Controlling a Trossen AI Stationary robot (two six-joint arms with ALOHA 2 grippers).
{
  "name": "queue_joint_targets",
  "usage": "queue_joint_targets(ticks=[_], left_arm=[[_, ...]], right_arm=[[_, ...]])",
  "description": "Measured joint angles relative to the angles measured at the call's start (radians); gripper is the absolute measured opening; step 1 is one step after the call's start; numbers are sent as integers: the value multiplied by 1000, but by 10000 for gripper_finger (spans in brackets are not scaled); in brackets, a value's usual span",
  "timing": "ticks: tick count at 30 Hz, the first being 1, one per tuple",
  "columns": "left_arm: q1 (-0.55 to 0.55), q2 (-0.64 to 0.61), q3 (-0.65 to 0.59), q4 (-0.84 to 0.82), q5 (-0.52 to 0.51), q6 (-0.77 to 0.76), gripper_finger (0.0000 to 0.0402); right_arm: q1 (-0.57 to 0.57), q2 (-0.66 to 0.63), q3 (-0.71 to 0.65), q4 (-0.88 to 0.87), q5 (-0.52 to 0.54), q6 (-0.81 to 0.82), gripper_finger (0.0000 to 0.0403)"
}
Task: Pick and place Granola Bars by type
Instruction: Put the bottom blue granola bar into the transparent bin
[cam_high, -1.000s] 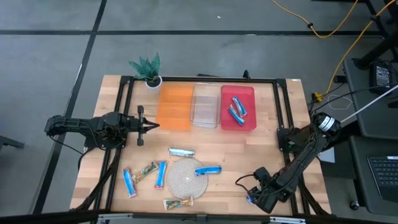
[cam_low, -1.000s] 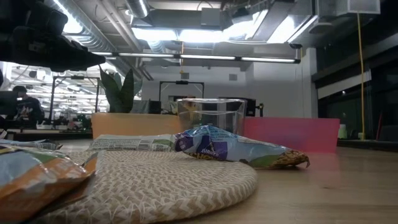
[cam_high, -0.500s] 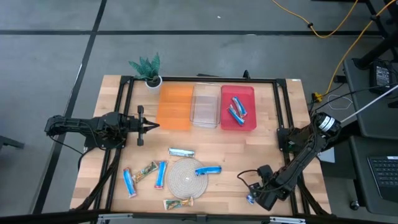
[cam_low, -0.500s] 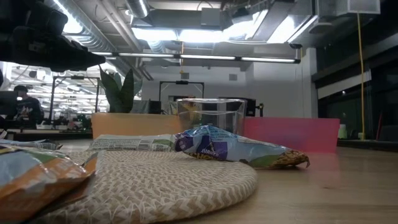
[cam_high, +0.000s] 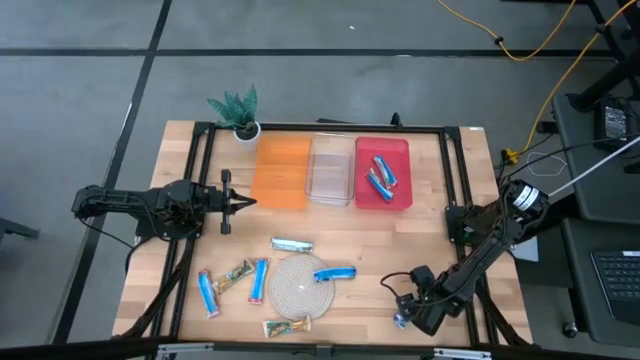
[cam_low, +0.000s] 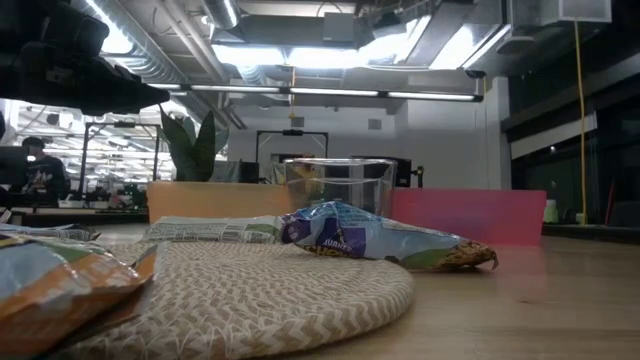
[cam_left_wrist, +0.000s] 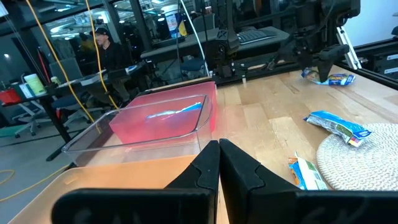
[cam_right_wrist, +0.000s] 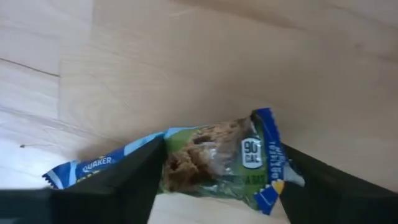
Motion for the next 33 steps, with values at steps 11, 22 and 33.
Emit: queue_joint_targets(ticks=[11, 22, 33], left_arm=[[0, 0, 0, 0, 0, 0, 4], [0, 0, 0, 0, 0, 0, 4], [0, 0, 0, 0, 0, 0, 4]], right_arm=[[0, 0, -1, -3, 4, -71, 133], [-4, -73, -3, -25, 23, -107, 87], [-42, -186, -2, -42, 185, -188, 84]])
